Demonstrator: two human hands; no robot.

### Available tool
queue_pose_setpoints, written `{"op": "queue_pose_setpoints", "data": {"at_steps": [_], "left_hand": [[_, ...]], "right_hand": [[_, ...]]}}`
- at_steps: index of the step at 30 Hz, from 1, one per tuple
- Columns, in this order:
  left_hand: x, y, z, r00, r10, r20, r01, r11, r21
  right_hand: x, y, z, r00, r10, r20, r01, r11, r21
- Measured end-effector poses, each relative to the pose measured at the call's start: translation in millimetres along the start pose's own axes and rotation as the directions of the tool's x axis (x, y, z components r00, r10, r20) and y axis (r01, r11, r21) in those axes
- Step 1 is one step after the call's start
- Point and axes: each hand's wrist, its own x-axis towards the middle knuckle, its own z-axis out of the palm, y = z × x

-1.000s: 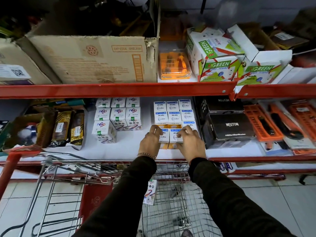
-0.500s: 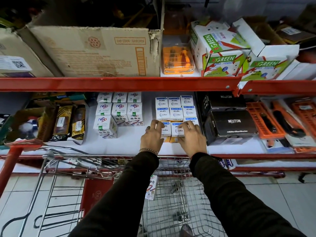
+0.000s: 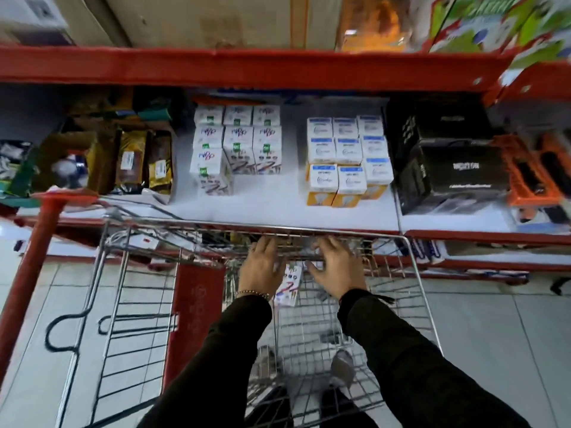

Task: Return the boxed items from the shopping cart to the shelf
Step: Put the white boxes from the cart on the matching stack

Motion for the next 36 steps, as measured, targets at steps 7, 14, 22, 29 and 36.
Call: {"op": "queue_pose_setpoints", "data": {"at_steps": [7, 14, 22, 29, 36], "left_hand": [[-12.1, -74.9, 52.5, 0.837, -0.489, 0.247, 0.501, 0.865, 0.013], [40.2, -120.1, 119.6, 0.673, -0.646, 0.360, 0.691, 0.722, 0.003], [69.6, -121.7, 176.2, 0.612, -0.686, 0.394, 0.698, 0.703, 0.138], [58.3, -118.9, 166.2, 0.657, -0.660, 0.366, 0.641, 0.744, 0.190], [52.9, -124.0, 155.6, 0.642, -0.654, 0.400, 0.665, 0.735, 0.133]], "right_hand": [[0.7, -10.8, 82.7, 0.891, 0.275, 0.361, -0.280, 0.959, -0.038], [47.7, 1.7, 166.6, 0.729, 0.507, 0.459, -0.584, 0.811, 0.030], [75.3, 3.0, 211.9, 0.690, 0.550, 0.471, -0.606, 0.794, -0.039], [69.1, -2.7, 211.1, 0.700, 0.564, 0.438, -0.621, 0.783, -0.015], [67.1, -10.5, 203.5, 0.710, 0.558, 0.430, -0.601, 0.798, -0.044]]}}
